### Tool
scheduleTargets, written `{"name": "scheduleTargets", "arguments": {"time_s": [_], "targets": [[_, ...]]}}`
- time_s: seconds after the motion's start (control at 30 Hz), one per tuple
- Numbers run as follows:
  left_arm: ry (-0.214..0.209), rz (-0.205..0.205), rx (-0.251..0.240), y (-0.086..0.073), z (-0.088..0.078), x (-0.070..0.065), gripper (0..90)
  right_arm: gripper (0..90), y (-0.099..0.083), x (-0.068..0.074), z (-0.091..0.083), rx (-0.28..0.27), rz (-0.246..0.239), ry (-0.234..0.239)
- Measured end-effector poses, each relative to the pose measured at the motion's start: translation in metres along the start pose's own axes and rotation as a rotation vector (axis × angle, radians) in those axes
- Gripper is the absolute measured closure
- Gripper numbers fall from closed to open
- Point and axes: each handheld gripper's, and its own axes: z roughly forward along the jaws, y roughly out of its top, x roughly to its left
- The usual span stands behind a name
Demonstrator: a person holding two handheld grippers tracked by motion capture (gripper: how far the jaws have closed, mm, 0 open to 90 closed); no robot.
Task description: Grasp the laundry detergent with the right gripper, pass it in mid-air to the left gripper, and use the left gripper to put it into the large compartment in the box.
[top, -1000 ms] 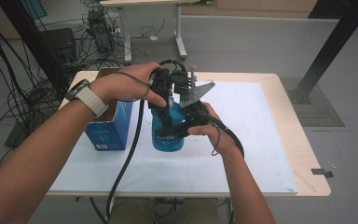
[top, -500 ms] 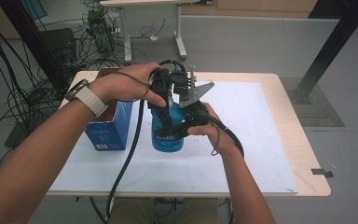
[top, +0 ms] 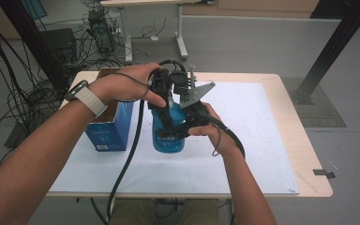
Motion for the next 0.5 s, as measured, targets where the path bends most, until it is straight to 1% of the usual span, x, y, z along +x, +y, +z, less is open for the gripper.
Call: {"name": "scheduleTargets", "arguments": {"time_s": [0.43,0.5], "targets": [[0.006,0.002,-0.001,-0.0002,0.0000,-0.0017,37.8,43.6,0.0003,0.0009,-0.0003,0.004,-0.005,-0.003],[0.002,0.001,-0.005,-0.0004,0.0004,-0.0012,37.8,43.6,0.0004,0.0011,-0.0006,0.006,-0.006,-0.004]]}}
